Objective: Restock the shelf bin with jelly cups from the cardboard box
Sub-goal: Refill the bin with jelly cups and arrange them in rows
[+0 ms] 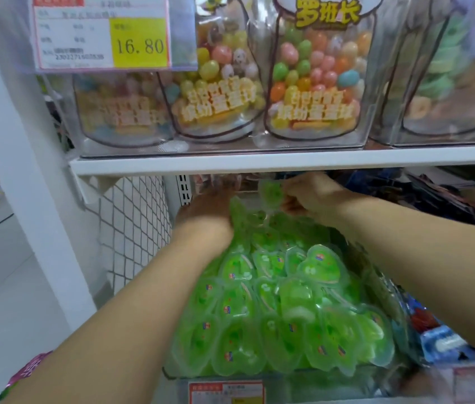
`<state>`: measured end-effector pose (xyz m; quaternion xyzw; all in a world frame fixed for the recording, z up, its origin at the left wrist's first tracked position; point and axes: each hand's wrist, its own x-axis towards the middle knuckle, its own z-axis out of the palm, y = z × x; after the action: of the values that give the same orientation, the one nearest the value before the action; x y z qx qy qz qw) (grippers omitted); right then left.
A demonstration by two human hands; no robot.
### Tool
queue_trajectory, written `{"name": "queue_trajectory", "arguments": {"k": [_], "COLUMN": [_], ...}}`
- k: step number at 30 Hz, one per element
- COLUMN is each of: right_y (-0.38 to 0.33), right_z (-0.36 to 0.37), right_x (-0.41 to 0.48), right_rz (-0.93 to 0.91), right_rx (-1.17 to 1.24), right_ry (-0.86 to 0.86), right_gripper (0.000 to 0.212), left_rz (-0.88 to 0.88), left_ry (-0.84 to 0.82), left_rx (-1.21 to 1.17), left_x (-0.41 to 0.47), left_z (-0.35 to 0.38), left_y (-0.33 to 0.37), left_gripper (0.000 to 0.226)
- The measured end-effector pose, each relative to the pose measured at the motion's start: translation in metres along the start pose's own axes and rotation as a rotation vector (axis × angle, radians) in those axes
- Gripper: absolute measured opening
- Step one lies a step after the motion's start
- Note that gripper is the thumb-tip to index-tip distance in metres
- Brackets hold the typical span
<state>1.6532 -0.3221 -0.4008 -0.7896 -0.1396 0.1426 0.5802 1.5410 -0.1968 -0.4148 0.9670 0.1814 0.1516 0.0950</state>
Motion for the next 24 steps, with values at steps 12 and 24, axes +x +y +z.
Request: {"name": "queue_trajectory", "arguments": {"k": [12,24], "right_y": [0.017,0.015], "right_z": [0.019,0.008], "right_x": [0.033,0.026], "right_rz": [0.149,-0.1], "right_rx": [-0.003,-0.299], "right_ry": [-0.094,-0.046], "right_gripper": [0.023,0.008], "left_rz": [0.068,0.063], "left_ry": [-0.21,-0.234], "left_rx": [0.161,0.195], "left_x": [0.009,0.012], "left_z": [0.025,0.029], "left_y": [-0.012,-0.012], "left_gripper": [0.061,0.062]}}
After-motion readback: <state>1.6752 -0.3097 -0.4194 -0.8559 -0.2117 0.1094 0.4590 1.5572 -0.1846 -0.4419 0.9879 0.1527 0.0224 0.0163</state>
